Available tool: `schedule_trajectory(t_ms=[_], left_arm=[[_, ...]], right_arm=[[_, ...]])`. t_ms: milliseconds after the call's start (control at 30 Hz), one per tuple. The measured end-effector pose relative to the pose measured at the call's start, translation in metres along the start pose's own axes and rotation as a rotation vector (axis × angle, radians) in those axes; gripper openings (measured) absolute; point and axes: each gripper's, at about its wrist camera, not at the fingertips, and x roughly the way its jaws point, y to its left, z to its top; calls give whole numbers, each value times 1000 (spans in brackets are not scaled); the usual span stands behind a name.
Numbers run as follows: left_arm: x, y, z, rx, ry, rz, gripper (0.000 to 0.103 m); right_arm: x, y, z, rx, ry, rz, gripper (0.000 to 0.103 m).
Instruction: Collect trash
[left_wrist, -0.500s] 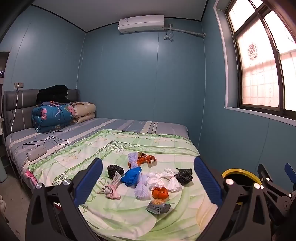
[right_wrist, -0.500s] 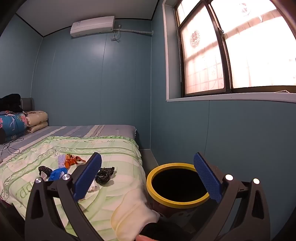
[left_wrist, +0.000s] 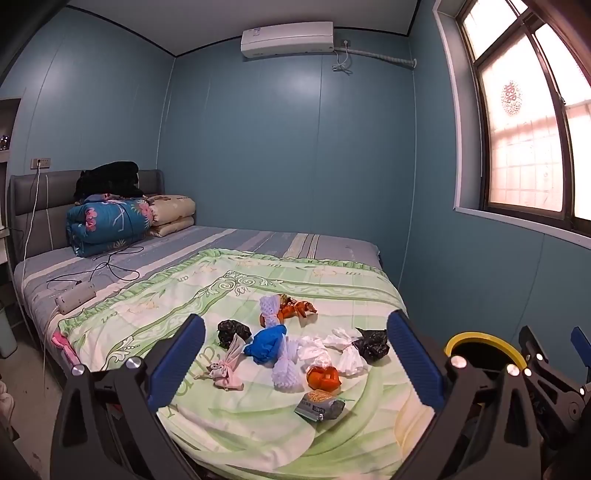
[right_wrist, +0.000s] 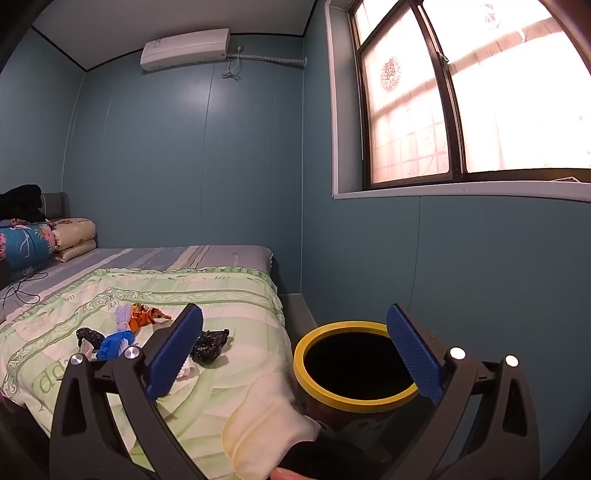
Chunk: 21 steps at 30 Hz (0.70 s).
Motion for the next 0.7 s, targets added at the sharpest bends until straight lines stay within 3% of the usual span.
schedule_trajectory(t_ms=[700], left_arm=[[3, 2, 3, -4, 13, 3, 95]], right_arm=[[3, 2, -2, -4, 8, 5, 95]])
